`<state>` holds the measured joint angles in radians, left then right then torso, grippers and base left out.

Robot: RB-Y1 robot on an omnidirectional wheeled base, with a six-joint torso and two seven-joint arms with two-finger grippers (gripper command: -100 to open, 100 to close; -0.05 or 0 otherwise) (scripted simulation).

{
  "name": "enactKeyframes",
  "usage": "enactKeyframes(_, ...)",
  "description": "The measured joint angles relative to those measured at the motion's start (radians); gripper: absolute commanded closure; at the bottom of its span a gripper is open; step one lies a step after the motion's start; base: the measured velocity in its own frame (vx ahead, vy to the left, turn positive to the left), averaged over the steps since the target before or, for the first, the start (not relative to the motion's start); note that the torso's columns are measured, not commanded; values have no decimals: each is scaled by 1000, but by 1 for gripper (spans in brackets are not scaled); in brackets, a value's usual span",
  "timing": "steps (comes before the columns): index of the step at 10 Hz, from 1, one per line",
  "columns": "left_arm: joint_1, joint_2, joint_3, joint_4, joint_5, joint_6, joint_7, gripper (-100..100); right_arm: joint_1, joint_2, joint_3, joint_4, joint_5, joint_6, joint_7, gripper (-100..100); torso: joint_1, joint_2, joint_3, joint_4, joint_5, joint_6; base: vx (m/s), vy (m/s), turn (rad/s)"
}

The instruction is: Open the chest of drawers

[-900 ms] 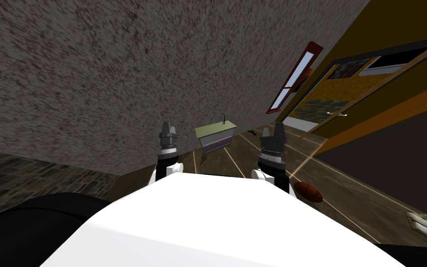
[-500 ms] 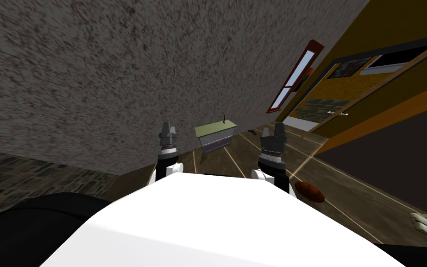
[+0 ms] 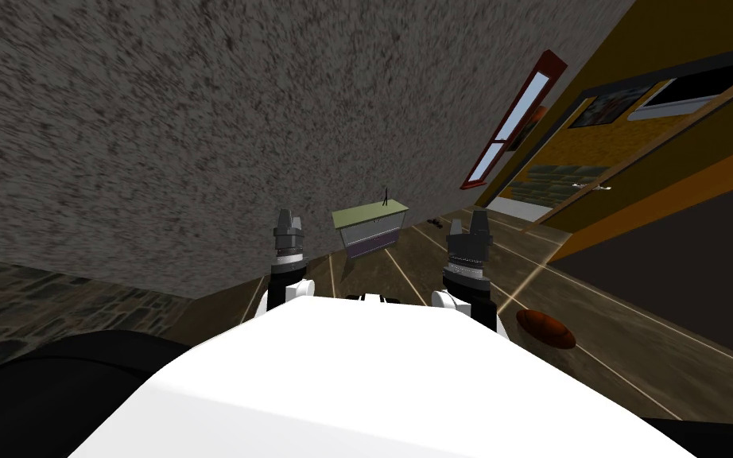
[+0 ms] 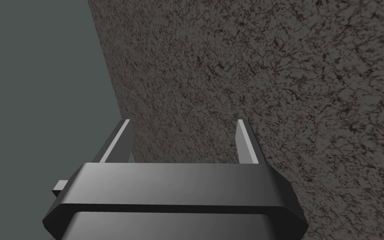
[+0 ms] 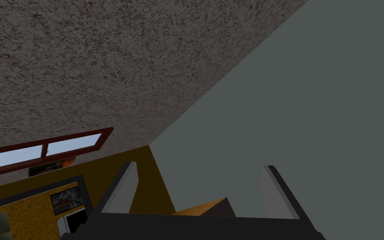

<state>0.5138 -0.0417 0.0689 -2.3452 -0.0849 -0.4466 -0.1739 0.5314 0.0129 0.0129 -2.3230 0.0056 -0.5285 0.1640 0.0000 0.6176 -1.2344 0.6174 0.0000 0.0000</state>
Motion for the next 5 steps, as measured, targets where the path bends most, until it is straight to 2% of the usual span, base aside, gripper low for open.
enactKeyframes(1, 0, 0, 0, 0, 0, 0, 0, -100, 0, 0, 0, 0, 0, 0, 0, 0, 0, 74, -148, 74, 0, 0, 26, -19, 7)
enactKeyframes(2, 0, 20, 2, 6, 1, -2, 1, -100, 0, 0, 0, 0, 0, 0, 0, 0, -1, 107, -217, 107, 0, 0, 52, -36, 12)
enactKeyframes(5, -15, 95, 11, 63, 4, -29, 0, -100, 0, 0, 0, 0, 0, 0, 0, 0, -1, 117, -243, 119, 0, 0, 96, -58, 15)
